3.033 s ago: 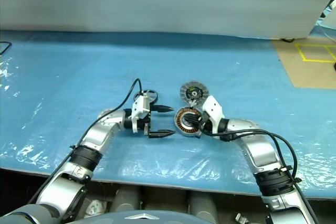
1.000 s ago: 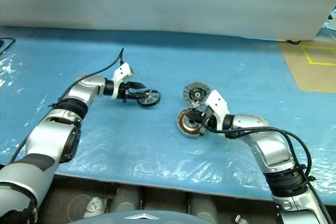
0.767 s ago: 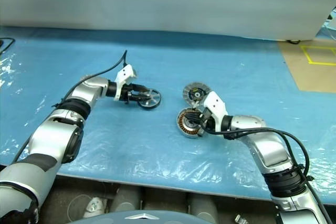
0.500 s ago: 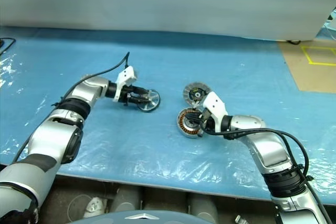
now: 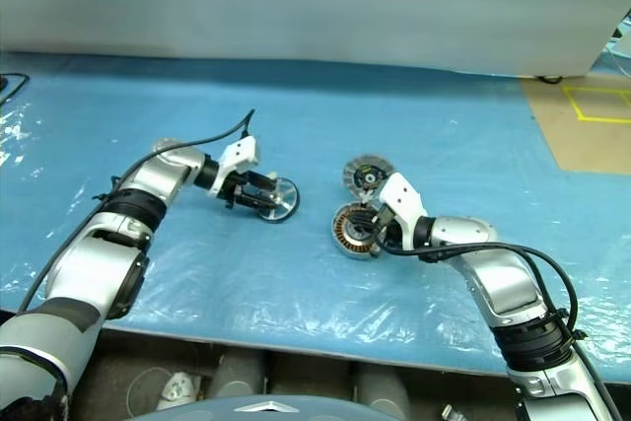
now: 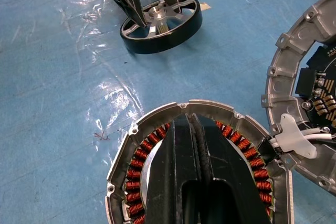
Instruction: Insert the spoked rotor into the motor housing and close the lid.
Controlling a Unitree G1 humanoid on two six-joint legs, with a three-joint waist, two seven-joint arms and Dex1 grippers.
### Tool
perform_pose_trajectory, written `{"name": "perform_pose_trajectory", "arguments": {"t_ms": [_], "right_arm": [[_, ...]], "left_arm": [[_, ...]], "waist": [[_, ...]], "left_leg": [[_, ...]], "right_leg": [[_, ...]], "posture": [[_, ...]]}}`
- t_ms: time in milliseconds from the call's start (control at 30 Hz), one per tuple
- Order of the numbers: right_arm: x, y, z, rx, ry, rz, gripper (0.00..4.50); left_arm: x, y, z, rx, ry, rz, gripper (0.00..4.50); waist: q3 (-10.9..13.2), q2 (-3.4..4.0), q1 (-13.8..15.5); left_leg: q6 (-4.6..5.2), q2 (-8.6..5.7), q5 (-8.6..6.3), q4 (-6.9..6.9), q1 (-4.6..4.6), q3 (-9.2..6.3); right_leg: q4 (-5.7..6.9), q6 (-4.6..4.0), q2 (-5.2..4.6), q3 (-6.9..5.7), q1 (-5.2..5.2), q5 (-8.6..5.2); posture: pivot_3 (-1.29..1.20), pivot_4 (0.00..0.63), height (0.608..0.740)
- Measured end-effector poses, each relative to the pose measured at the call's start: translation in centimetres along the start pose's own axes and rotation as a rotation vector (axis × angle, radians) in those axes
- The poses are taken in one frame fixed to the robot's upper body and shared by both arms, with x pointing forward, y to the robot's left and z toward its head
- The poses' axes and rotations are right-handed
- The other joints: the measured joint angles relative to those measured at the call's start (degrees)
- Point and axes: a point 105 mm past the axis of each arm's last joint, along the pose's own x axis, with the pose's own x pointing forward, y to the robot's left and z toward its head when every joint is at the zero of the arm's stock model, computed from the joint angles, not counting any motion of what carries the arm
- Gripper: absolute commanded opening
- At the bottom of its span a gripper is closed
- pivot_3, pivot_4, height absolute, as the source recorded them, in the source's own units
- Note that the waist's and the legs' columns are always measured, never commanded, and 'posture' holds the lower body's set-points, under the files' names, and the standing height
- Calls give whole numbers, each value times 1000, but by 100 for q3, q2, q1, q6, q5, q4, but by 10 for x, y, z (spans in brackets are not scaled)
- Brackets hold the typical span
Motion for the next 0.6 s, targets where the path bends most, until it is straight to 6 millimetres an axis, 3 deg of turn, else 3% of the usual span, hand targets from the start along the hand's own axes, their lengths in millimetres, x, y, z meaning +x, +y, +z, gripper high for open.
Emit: {"name": "perform_pose_trajectory", "arguments": {"t_ms": [67, 200, 333, 467, 600], "right_arm": [[0, -1, 1, -3, -2, -4, 0], [-4, -5, 3, 2, -14, -26, 0], [-15, -14, 11, -2, -44, -66, 0], [-31, -20, 19, -5, -75, -129, 0], [-43, -21, 11, 28, -58, -167, 0]], "left_arm": [[2, 1, 1, 2, -3, 12, 1778], [9, -4, 4, -44, -66, -8, 1770], [15, -18, 13, -133, -159, -117, 1770], [7, -23, 22, -192, -240, -189, 1770], [0, -28, 35, -244, -325, -249, 1770]], "waist": [[-5, 8, 30], [-6, 11, 43], [-3, 6, 65], [-1, 3, 60], [1, 4, 57]], "left_leg": [[0, -6, 0, 1, 9, 1], [2, -14, -1, 1, 21, 10], [4, -19, 1, 6, -25, 21], [6, -29, 3, -5, -54, 13], [5, -6, 3, -21, -70, -2]], "right_leg": [[-3, 1, -9, 0, 12, -3], [-2, 3, -43, 2, 25, -4], [-4, 6, -67, -2, -8, -5], [-5, 27, -56, -24, -31, 5], [-10, 27, -26, -41, -44, 3]], "posture": [[0, 150, 740], [0, 150, 740], [0, 150, 740], [0, 150, 740], [0, 150, 740]]}}
